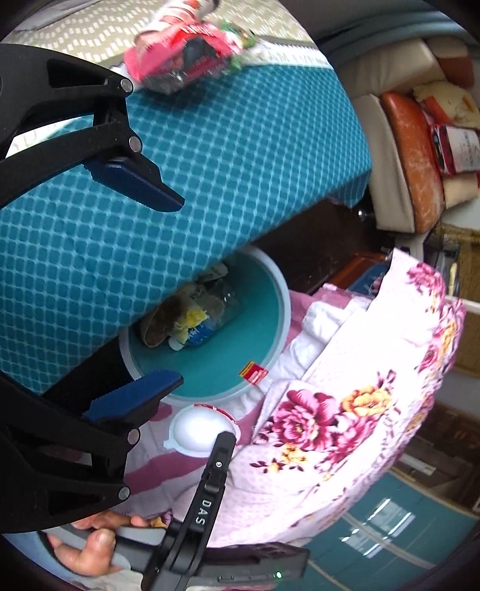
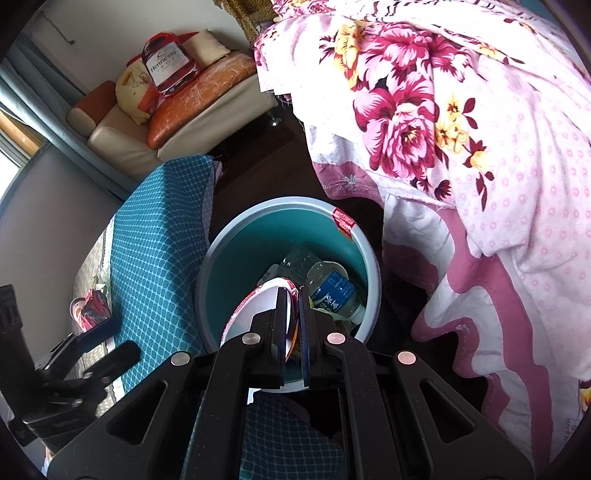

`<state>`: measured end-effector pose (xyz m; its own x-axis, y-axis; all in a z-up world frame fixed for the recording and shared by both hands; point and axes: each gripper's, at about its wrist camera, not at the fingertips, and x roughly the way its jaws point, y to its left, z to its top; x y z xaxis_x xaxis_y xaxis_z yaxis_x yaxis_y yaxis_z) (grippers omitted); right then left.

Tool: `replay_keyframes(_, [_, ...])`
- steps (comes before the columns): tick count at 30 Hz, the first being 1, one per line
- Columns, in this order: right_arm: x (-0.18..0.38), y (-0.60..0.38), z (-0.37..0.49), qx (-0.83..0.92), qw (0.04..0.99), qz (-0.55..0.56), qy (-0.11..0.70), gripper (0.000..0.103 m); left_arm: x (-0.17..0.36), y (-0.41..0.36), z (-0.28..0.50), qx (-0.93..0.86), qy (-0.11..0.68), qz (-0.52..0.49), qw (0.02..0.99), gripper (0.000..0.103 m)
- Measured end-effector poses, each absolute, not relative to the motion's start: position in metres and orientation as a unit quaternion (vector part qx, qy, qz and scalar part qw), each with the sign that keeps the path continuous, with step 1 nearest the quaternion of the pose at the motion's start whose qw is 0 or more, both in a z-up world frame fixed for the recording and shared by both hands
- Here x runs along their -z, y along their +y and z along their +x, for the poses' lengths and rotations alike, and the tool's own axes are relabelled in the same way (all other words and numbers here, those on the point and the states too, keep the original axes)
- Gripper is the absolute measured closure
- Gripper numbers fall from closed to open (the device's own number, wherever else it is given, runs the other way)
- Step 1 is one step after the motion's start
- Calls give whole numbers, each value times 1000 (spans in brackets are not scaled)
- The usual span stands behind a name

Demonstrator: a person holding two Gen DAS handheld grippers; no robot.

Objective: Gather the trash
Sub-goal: 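Open left tool to drop the bowl while right tool releases the cup into the bin, then move both open tools back over the bed toward the remaining trash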

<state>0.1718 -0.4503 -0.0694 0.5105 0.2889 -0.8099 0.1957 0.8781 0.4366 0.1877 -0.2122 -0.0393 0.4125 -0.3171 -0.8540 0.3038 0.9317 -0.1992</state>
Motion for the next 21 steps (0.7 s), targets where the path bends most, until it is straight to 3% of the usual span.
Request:
replay_keyframes(5, [69,-438,175,-34,831,234,503,91,40,-181,180,163,516,-30,840,12])
replay_keyframes(7, [68,-435,174,-36,830,234,505,78,43,-170,179,154,523,-40,837,12])
replay_keyframes(9, [67,-430,173,-33,831,228,506,56,46,-162,178,149,529,-48,834,11])
replay_keyframes(15, [63,-417,168,-35,828,221,514,35,52,-134,168,130,537,-56,831,11])
replay_keyframes(21, [58,-402,160,-38,823,215,524,30,57,-107,154,112,544,-74,828,11])
